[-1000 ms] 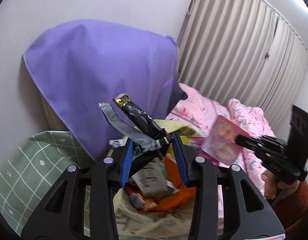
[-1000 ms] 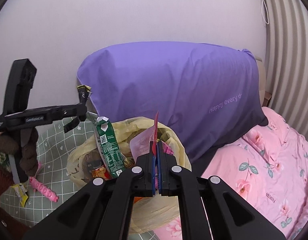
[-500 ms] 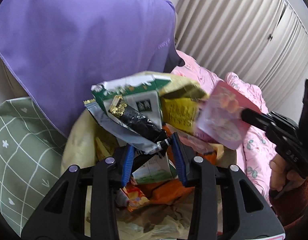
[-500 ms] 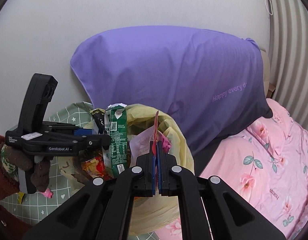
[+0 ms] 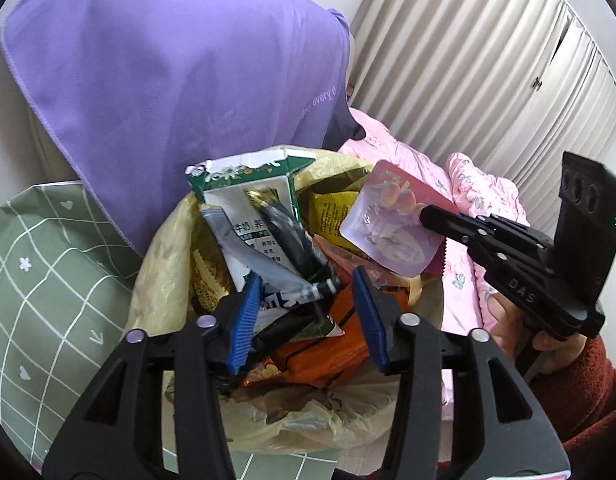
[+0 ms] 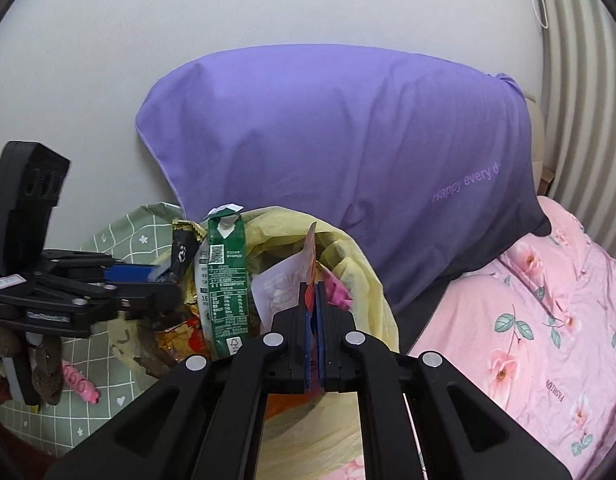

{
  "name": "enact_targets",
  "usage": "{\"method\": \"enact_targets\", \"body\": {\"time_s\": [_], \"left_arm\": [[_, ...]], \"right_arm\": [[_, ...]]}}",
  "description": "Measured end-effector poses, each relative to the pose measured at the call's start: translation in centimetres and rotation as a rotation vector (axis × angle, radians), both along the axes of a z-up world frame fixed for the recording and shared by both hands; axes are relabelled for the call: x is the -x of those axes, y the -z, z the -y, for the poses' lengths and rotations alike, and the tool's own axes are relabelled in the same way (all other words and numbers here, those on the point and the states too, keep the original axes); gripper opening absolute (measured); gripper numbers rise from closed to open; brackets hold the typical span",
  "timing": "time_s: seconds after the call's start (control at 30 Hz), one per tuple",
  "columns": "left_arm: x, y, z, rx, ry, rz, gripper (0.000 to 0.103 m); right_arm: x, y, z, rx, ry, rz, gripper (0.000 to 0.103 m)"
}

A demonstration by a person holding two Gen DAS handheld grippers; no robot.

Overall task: Collect trash
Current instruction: 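Carry both wrappers into the yellow bag and open both grippers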

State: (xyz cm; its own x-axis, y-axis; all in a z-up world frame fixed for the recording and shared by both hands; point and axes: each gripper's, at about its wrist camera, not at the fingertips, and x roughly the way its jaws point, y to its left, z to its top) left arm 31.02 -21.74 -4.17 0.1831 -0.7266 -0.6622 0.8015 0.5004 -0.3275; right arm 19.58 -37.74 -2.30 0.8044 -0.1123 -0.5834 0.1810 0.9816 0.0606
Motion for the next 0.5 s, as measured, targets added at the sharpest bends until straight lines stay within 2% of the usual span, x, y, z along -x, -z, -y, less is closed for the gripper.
{"method": "enact_targets", "body": {"time_s": [0.07,0.27,0.5], "left_arm": [[0.0,-0.4,-0.9,0.025,-0.015,-0.010,0.060],[0.0,-1.4,-3.0,0.062,-0.092,-0.018,0.067],[0.2,-2.0,-7.1,0.099,-0.192,-0.029,0.067]], "right_arm": [[0.1,0.0,0.1,0.000,0.008,-0.007,0.006],[0.5,0.5,-0.1,-0.002,0.007,-0.038,0.006],[1.0,0.3,-1.3,-0.005,-0.054,-0.026,0.006]]}}
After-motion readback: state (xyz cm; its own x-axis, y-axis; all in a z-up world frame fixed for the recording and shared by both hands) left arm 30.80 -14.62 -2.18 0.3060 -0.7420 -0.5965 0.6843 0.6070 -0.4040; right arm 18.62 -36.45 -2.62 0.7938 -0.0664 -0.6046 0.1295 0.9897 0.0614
